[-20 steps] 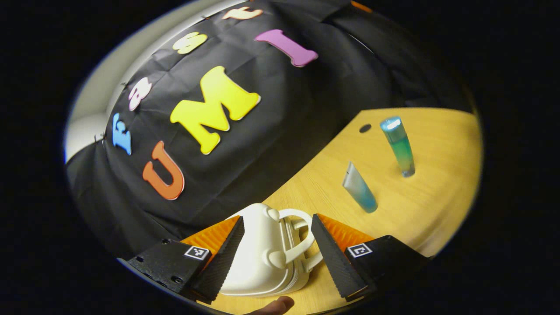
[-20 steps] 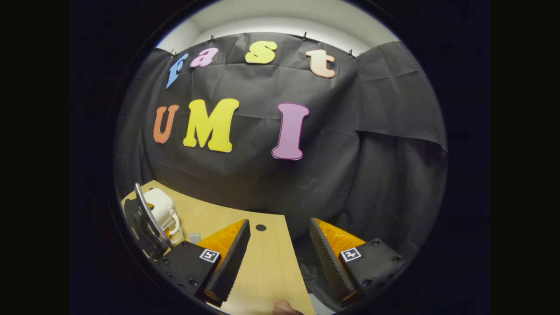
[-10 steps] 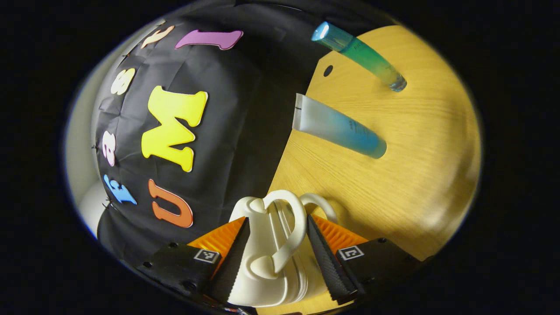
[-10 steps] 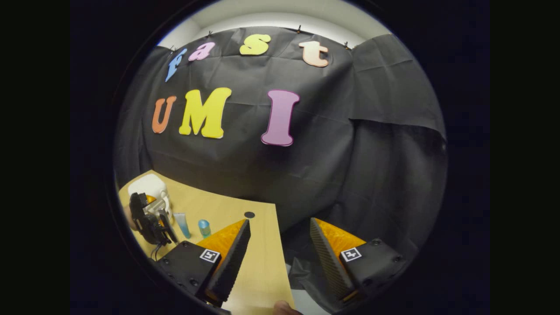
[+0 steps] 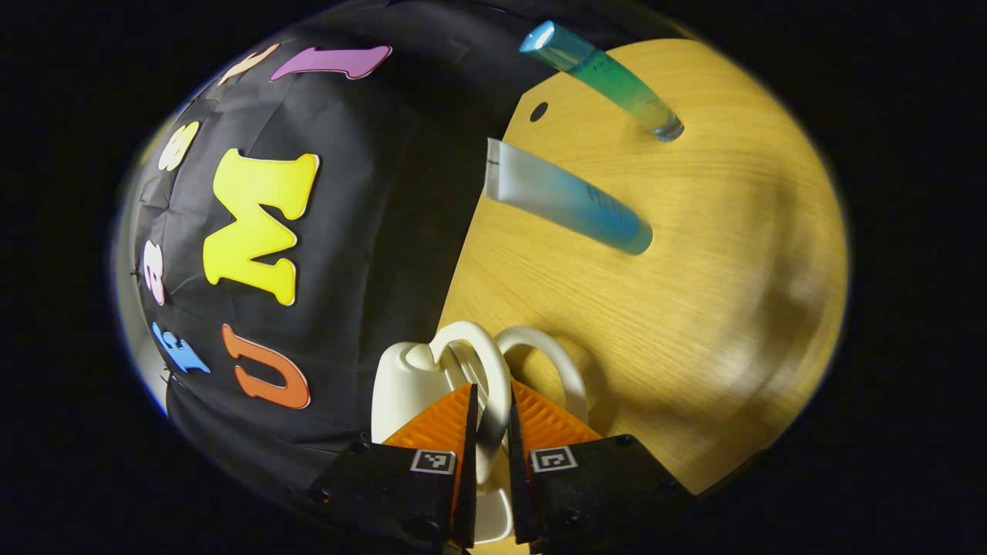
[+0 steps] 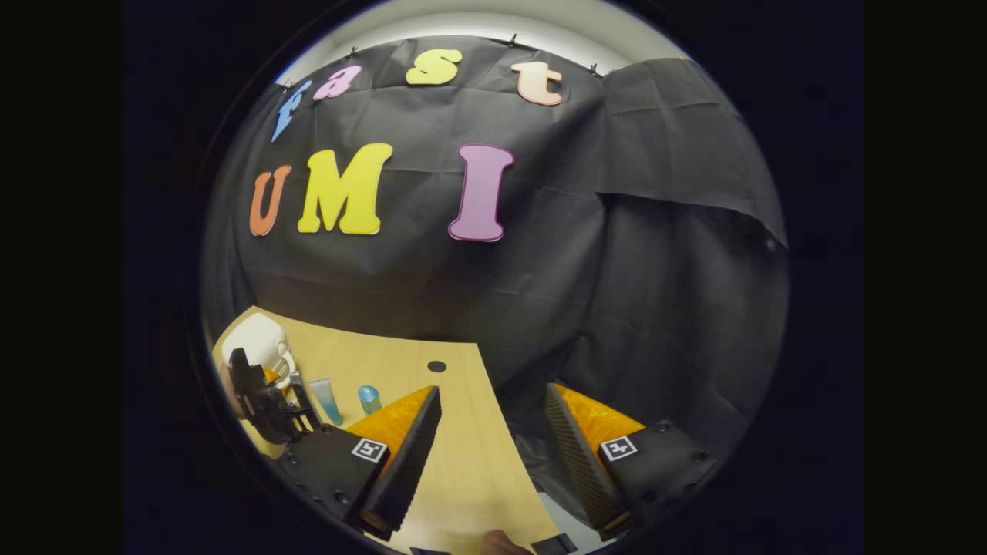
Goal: First open the suitcase, pack the skin care products into it, and then close the suitcase.
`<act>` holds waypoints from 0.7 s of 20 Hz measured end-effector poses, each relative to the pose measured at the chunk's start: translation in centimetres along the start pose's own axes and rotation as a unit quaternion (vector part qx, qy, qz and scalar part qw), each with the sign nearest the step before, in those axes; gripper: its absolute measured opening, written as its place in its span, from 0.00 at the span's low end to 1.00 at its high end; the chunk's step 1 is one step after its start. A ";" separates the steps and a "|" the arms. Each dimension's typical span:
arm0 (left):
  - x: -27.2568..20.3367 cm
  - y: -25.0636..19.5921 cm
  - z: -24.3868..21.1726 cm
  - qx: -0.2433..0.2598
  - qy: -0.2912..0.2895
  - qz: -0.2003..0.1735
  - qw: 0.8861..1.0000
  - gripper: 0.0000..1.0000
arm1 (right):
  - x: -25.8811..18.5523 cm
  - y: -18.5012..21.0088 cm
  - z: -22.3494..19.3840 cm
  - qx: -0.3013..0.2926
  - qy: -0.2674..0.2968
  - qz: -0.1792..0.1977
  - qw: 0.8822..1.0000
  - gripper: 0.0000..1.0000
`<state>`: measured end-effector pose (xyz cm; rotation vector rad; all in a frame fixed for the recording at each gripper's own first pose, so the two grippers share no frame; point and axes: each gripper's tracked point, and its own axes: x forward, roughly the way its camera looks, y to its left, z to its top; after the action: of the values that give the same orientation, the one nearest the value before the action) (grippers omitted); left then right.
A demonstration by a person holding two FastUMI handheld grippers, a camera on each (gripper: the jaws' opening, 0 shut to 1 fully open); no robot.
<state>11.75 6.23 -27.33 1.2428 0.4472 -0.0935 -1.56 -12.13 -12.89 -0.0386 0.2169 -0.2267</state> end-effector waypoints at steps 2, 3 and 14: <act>-0.4 0.5 -0.2 -0.013 -0.002 -0.020 1.000 0.13 | -0.6 0.4 0.7 0.004 -0.007 -0.015 1.000 0.81; -0.5 0.5 -0.2 -0.024 -0.004 -0.031 0.999 0.12 | -0.8 0.6 0.9 0.000 -0.009 -0.026 1.000 0.81; -4.7 12.4 -1.3 -0.202 -0.051 -0.067 0.976 0.03 | -2.7 6.2 1.5 -0.010 0.008 -0.037 0.999 0.81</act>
<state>10.90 10.75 -14.81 0.8047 0.4341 -0.1718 -2.44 -5.47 -11.22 -0.0649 0.2347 -0.2978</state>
